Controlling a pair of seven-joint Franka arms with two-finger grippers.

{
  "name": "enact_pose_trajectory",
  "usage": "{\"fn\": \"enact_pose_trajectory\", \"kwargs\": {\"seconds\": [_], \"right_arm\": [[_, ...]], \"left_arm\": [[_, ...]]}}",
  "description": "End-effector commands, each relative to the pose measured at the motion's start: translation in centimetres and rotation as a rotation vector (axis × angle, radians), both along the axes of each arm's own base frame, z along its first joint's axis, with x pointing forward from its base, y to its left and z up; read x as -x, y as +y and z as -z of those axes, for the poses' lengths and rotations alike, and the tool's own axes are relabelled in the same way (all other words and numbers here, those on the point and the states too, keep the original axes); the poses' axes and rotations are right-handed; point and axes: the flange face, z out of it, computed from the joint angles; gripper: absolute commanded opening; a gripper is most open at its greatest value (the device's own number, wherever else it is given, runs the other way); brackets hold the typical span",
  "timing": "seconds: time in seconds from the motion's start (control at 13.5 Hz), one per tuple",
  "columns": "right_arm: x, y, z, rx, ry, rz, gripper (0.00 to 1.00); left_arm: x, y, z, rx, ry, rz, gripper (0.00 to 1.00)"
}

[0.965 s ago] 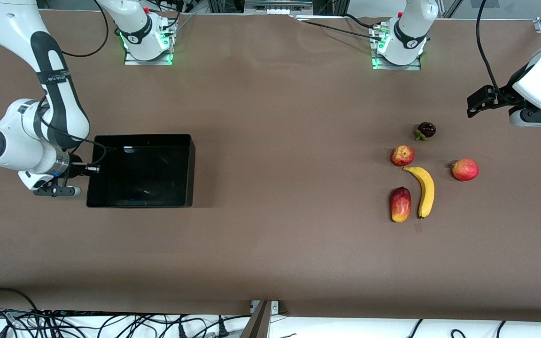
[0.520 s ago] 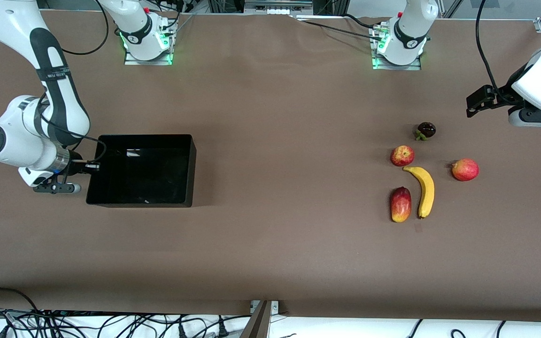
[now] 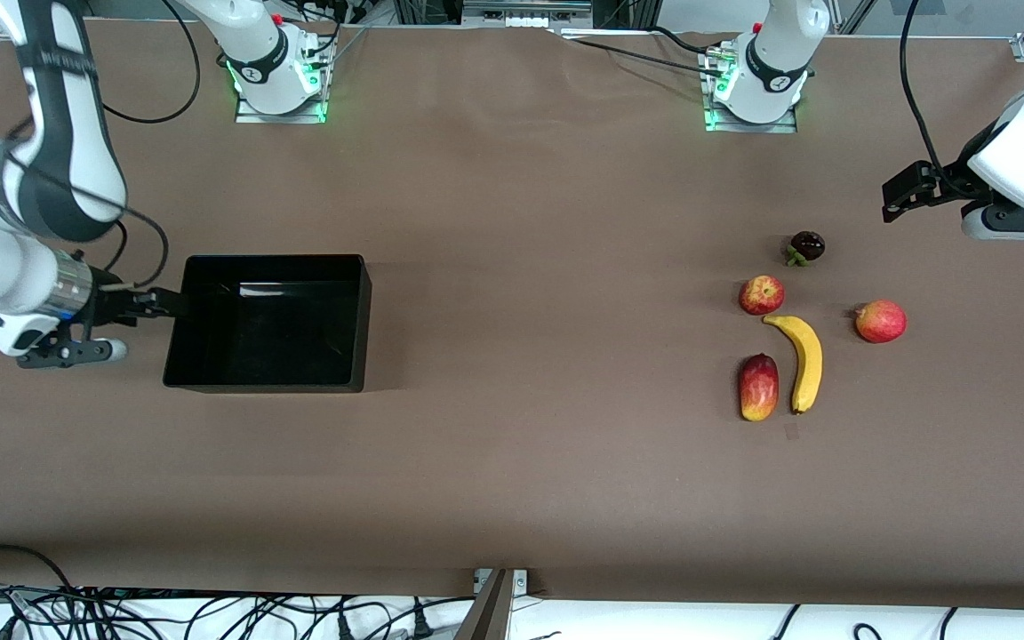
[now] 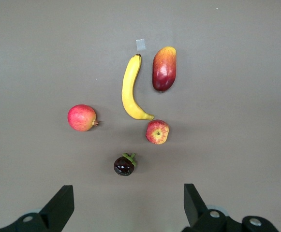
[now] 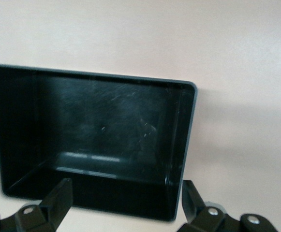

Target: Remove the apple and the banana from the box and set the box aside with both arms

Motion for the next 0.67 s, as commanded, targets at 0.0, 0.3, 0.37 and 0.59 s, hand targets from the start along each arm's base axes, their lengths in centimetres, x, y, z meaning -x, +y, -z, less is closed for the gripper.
{"fn": "enact_pose_trajectory", "kwargs": {"seconds": [0.0,0.3,0.37,0.59], "right_arm": [[2.2,1.8,-6.6,0.014,-0.01,-0.003,1.0],[6.6,2.0,-13.6,-0.006,-0.009,-0.01,1.0],[6.7,2.4,-14.2,0.012,-0.013,-0.026,1.0],[6.2,3.0,-16.3,0.025,-0.058,-0.039,1.0]], "left_arm": [[0.1,-0.2,-0.7,0.026,0.003,-0.007,1.0],[0.3,-0.4,-0.6,0.025,0.019,-0.006,1.0],[0.3,-0.4,-0.6,0.025,0.02,-0.008,1.0],[0.3,-0.4,-0.7,0.023,0.017,-0.007,1.0]]}}
